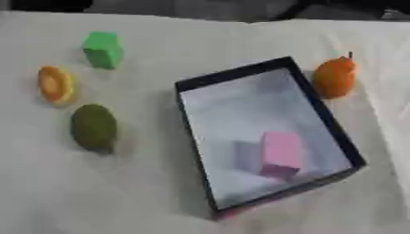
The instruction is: Pick up objects on the table and place them in the box.
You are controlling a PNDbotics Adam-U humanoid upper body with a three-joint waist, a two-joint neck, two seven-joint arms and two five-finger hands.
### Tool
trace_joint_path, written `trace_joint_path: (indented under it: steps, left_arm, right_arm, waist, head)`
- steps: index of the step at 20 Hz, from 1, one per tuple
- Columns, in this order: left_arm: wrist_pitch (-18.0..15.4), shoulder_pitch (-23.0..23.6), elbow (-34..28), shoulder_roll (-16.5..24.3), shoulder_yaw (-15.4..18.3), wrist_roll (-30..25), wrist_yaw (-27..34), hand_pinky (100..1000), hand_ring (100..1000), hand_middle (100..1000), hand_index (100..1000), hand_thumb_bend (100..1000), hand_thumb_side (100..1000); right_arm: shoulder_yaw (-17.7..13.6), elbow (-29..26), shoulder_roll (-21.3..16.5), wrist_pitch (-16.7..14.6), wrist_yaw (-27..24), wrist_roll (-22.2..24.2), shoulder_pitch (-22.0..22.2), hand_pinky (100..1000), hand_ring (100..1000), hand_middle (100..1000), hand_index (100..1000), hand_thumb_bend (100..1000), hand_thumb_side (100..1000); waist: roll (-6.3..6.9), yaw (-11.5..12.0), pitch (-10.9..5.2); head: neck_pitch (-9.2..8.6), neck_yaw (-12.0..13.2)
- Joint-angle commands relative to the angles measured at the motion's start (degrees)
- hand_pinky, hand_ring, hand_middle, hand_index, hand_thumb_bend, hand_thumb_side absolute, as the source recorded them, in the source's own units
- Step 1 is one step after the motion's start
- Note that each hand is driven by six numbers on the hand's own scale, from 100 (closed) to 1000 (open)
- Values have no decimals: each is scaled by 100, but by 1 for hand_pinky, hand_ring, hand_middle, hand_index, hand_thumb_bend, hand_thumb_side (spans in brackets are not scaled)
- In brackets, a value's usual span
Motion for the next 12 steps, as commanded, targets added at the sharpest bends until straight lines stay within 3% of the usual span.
trace_joint_path:
  steps: [1,12]
  left_arm:
    - [19,-23,-58,211,50,-1,-33,713,822,760,853,176,734]
    - [17,-22,-57,209,47,-2,-31,712,823,760,853,175,734]
  right_arm:
    - [-133,-38,-173,-238,13,184,-6,878,955,901,983,100,100]
    - [-145,-16,-135,-289,-1,318,9,879,956,900,981,100,100]
  waist:
    - [-76,-13,-200]
    - [-63,-38,-192]
  head:
    - [1,-95]
    - [-9,-64]
